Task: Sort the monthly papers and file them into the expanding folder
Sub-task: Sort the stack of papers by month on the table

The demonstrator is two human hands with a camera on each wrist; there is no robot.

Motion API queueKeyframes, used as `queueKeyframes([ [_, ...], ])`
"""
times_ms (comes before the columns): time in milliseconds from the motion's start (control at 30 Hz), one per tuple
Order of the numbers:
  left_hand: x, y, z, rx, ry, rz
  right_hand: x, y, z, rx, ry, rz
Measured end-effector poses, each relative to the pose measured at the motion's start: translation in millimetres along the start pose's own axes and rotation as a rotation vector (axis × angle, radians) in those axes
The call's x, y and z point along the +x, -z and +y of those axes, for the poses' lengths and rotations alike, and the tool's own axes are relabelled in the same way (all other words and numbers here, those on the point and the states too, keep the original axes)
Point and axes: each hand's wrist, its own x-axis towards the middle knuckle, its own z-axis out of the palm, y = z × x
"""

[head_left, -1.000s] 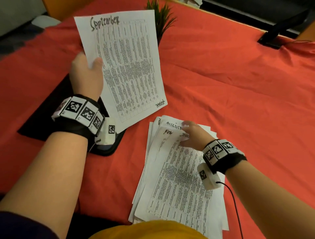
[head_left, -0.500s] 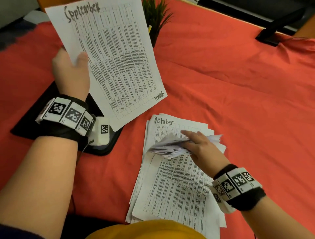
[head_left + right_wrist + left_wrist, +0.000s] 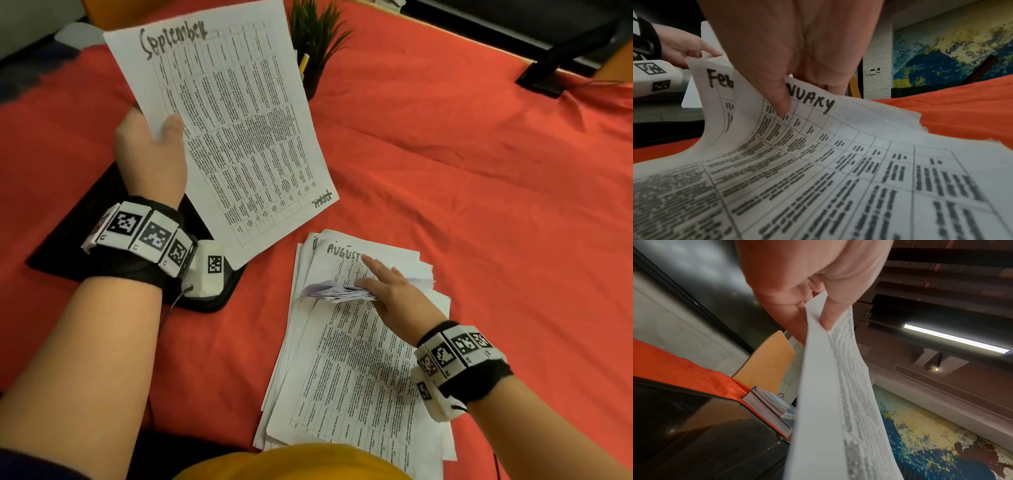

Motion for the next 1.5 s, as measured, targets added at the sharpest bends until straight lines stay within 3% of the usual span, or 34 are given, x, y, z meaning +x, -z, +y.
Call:
queueKeyframes([
  [100,0.3,0.0,-2.3,0.048,-0.008,0.002,4.9,4.7,3.9,0.033,-0.014,0.006],
  [333,-2.0,-3.7,2.8,0.042,-0.020,-0.020,38.4,17.5,3.1,0.013,-0.104,-0.172],
  [800,-3.2,-11.5,4.8,-0.027,0.003,-0.018,-4.2,18.5,-9.7,-0.115,0.201,0.171],
  [967,-3.3,-10.1,8.2,-0.011,0.007,-0.012,-12.5,8.0,-3.3,-0.135,0.213,0.309],
  [1500,-4.1,-1.9,5.7,0.037,0.027,0.001,-1.2,2.4,4.1,-0.121,0.136,0.119],
])
